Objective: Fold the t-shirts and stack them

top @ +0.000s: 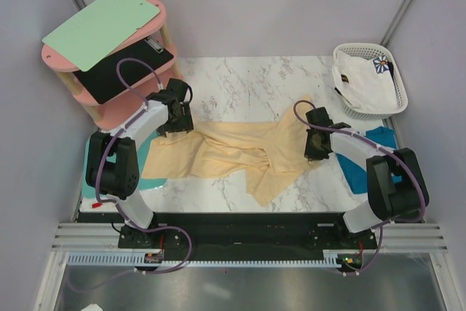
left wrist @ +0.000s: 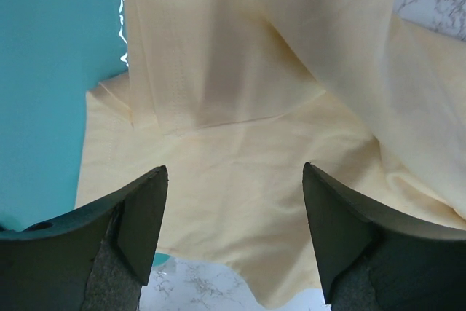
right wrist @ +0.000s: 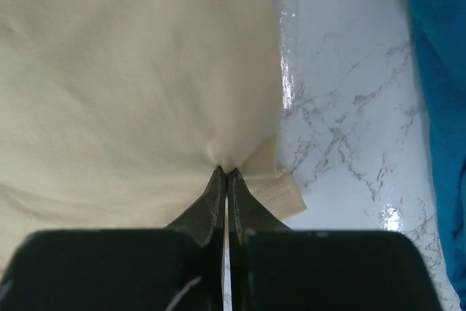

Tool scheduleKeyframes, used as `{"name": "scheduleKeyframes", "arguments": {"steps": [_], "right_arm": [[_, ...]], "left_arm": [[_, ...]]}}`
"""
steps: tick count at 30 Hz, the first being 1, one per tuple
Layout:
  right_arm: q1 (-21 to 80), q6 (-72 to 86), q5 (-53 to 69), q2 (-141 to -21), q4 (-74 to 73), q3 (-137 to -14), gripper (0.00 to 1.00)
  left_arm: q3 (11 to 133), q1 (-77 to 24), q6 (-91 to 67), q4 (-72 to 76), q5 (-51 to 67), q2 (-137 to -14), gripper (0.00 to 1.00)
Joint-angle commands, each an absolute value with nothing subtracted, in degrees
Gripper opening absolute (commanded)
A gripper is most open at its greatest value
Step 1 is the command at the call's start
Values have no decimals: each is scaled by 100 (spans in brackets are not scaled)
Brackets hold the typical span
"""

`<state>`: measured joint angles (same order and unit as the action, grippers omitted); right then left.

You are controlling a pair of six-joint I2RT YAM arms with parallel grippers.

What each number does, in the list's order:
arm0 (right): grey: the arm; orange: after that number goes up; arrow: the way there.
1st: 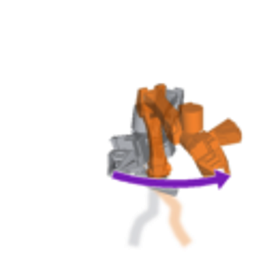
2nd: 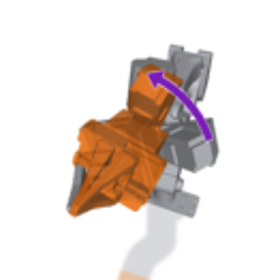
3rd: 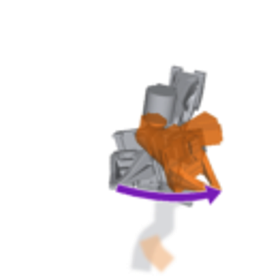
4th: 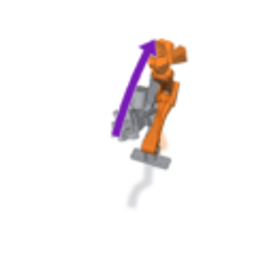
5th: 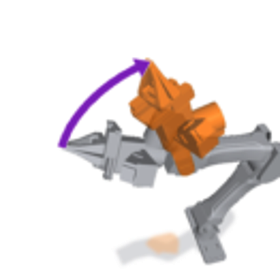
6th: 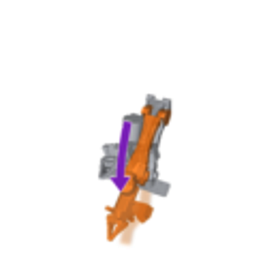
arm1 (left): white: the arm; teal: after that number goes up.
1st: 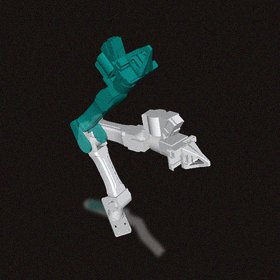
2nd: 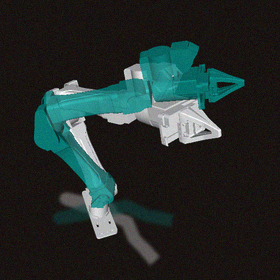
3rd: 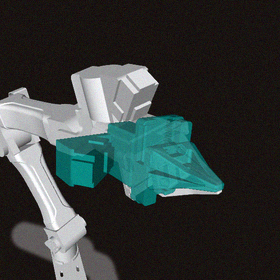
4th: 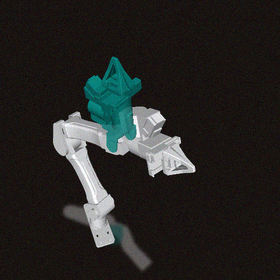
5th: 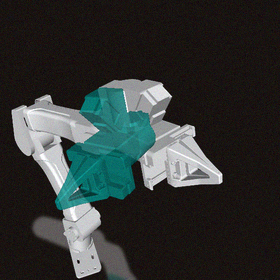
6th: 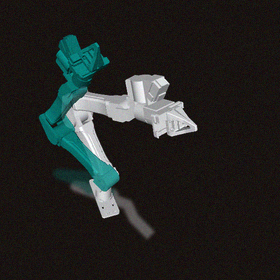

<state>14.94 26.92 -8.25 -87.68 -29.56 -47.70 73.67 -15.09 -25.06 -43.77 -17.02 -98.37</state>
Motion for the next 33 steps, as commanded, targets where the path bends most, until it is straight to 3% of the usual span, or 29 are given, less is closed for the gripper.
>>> {"name": "scheduleKeyframes", "arguments": {"steps": [1,4,5,7,14,21,24,28,33], "right_arm": [[1477,2760,-1072,-8255,-3005,-4869,0],[1477,2742,-1090,-8016,-3155,-5114,0],[1477,2751,-1099,-7963,-3181,-5159,0],[1485,2742,-1090,-7779,-3278,-5290,0],[1477,2725,-1116,-7401,-3384,-5537,0],[1477,2637,-1046,-7479,-3489,-5678,1],[1468,2619,-1230,-7724,-3525,-5494,13],[1468,2680,-1318,-8006,-3340,-5020,16],[1450,2733,-1450,-8252,-3173,-4790,30]], "left_arm": [[6979,-1512,-2839,-3904,-1425,-9554,79],[6864,-1503,-2918,-3841,-1502,-9728,71],[6864,-1503,-2935,-3850,-1529,-9782,64],[6838,-1503,-3005,-3841,-1669,-9852,63],[6557,-1372,-3155,-3657,-1951,-9914,76],[6302,-967,-3076,-3314,-1566,-10020,76],[6249,-940,-3041,-3226,-1538,-10002,77],[6258,-940,-2962,-3208,-1485,-10011,76],[6267,-940,-2936,-3190,-1441,-10002,77]]}}
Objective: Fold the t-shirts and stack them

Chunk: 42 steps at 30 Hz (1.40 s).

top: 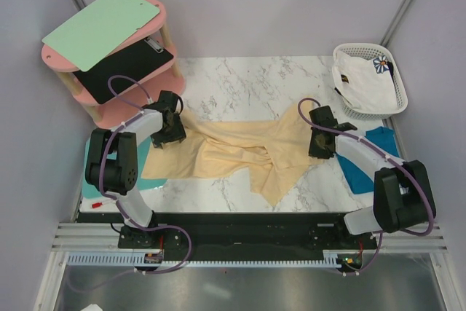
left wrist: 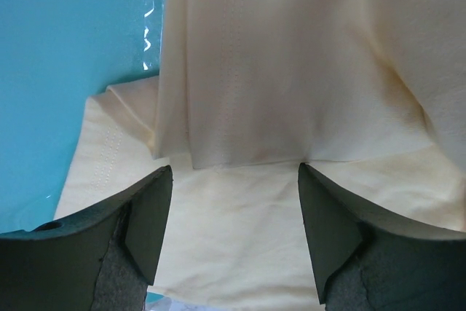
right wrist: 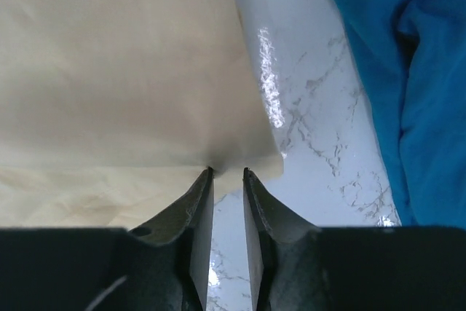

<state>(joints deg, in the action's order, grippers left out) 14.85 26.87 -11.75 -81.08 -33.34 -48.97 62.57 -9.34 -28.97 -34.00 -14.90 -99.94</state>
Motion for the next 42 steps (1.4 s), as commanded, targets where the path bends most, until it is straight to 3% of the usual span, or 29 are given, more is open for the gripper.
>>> {"name": "scheduleKeyframes", "arguments": {"steps": [1,5,14,17,18,28,34,39,42], "right_arm": [[1441,2707,-1555,-8288,-3182,-4764,35],[1327,2672,-1696,-8323,-3173,-4711,41],[1028,2575,-1618,-8025,-2831,-4430,42],[1019,2505,-1398,-7779,-2611,-4333,79],[1020,2496,-1371,-7639,-2549,-4307,98],[897,2531,-556,-7286,-1688,-3832,98],[888,2619,-185,-7181,-1520,-3806,93],[896,2654,-132,-6575,-1643,-3744,81],[896,2733,-114,-6206,-1635,-3648,79]], "left_arm": [[6258,-940,-2927,-3190,-1433,-10011,77],[6240,-940,-2909,-3173,-1406,-10020,77],[6214,-958,-2865,-3138,-1336,-10107,77],[6205,-967,-2857,-3129,-1327,-10125,77],[6205,-967,-2856,-3138,-1336,-10116,77],[6196,-1002,-2821,-3129,-1327,-10142,77],[6187,-1028,-2795,-3146,-1327,-10108,77],[6179,-1055,-2804,-3129,-1327,-10169,76],[6161,-1072,-2812,-3138,-1327,-10222,76]]}}
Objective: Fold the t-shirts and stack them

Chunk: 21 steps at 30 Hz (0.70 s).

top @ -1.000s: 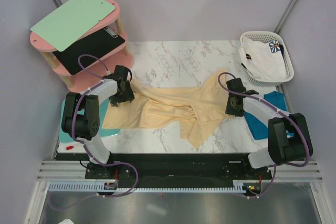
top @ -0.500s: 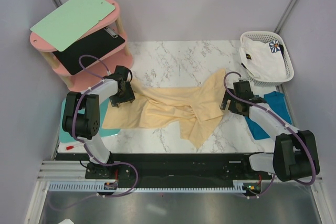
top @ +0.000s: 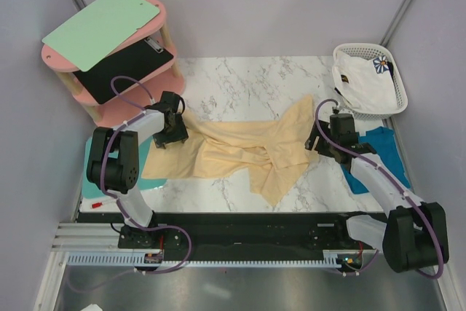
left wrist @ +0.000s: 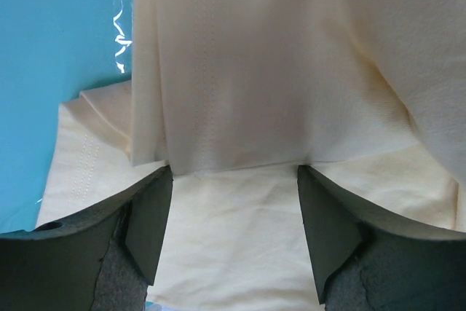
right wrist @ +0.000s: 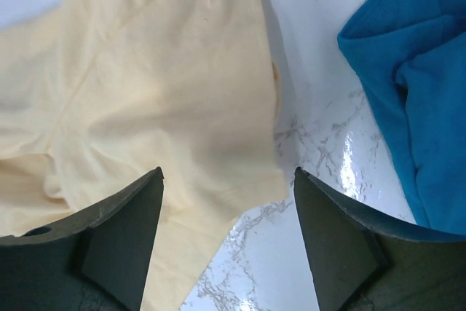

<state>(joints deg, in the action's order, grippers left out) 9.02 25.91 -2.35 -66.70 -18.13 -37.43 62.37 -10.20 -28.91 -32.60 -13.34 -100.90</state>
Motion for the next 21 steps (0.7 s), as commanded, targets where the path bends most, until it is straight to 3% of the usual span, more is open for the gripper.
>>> {"name": "scheduleKeyframes", "arguments": {"steps": [1,12,14,15,16,18,19,21], "right_arm": [[888,2742,-140,-6144,-1617,-3621,80],[888,2865,-466,-7224,-1258,-3472,76],[896,2935,-483,-7347,-1108,-3472,72],[888,2944,-475,-7365,-1081,-3480,67],[888,2988,-457,-7365,-1055,-3498,40],[888,3076,-396,-7287,-1081,-3542,10],[888,3111,-378,-7156,-1168,-3568,0],[896,3164,-387,-6962,-1282,-3621,0]], "left_arm": [[6161,-1081,-2821,-3120,-1327,-10256,76],[6143,-1099,-2804,-3103,-1318,-10283,76],[6144,-1099,-2804,-3103,-1310,-10275,76],[6144,-1099,-2804,-3103,-1310,-10274,76],[6144,-1099,-2804,-3103,-1310,-10283,76],[6126,-1099,-2795,-3103,-1309,-10283,76],[6126,-1107,-2795,-3103,-1310,-10283,75],[6117,-1107,-2795,-3103,-1327,-10292,75]]}}
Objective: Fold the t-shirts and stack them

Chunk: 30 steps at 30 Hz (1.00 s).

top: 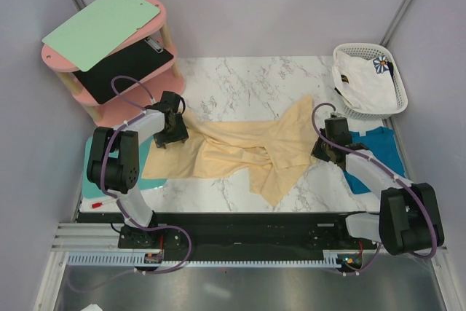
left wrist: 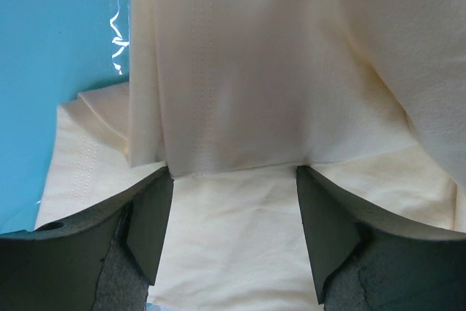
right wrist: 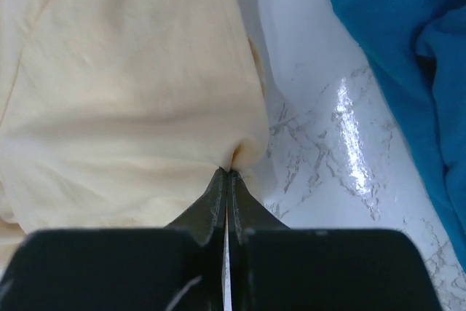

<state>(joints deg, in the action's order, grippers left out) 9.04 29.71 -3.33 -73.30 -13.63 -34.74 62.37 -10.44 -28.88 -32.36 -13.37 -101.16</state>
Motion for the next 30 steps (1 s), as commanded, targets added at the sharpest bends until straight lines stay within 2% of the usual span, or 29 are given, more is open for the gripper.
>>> {"name": "scheduleKeyframes", "arguments": {"steps": [1,9,15,30], "right_arm": [[888,3173,-413,-6735,-1457,-3647,0],[888,3120,-606,-5705,-2241,-4306,0],[888,3076,-624,-5818,-2355,-4632,0],[888,3032,-501,-5959,-2294,-4535,0]], "left_arm": [[6117,-1107,-2786,-3103,-1336,-10292,75],[5994,-1107,-2953,-3094,-1538,-10064,74],[5810,-1099,-3085,-2927,-1722,-9870,69],[5625,-1090,-3278,-2742,-2092,-9159,71]]}}
